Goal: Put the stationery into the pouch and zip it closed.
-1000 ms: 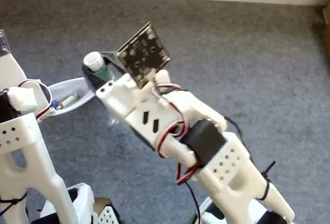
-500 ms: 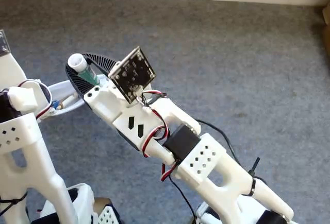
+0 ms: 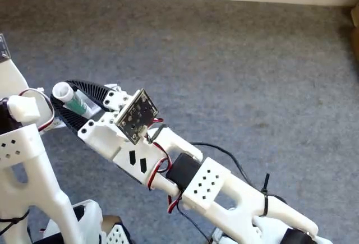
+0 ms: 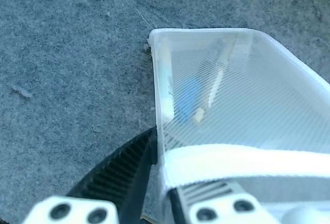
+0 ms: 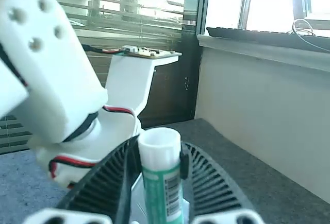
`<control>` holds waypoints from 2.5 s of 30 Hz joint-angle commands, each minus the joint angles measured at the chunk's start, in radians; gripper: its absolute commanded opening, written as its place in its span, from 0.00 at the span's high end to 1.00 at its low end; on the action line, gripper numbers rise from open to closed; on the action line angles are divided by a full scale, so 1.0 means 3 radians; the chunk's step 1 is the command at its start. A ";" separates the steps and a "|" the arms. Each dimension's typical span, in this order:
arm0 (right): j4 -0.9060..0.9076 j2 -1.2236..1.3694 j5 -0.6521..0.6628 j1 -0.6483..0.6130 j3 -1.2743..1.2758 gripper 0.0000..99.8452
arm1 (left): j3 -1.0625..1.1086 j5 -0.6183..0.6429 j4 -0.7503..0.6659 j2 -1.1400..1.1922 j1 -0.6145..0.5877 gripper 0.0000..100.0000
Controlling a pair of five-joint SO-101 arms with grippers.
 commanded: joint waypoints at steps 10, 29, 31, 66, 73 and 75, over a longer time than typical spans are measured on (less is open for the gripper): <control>-0.0105 0.0412 0.0005 0.0233 -0.0054 0.99 | 0.0018 0.0015 -0.0051 0.0003 0.0043 0.99; -0.0391 0.0570 0.0813 0.0233 -0.0023 0.98 | 0.0018 0.0015 -0.0046 0.0003 0.0043 0.99; -0.0320 0.0565 0.0839 0.0243 -0.0023 0.98 | 0.0018 0.0015 -0.0046 0.0003 0.0043 0.99; 0.1506 -0.0361 0.0823 0.0550 -0.0325 0.82 | 0.0105 0.0010 -0.0107 0.0003 0.0043 0.99; 0.2074 -0.0903 0.0511 0.0499 -0.0422 0.82 | 0.0100 0.0010 -0.0113 0.0003 0.0043 0.99; 0.2263 -0.1066 0.0368 0.0504 -0.0350 0.82 | 0.0100 0.0010 -0.0113 0.0003 0.0043 0.99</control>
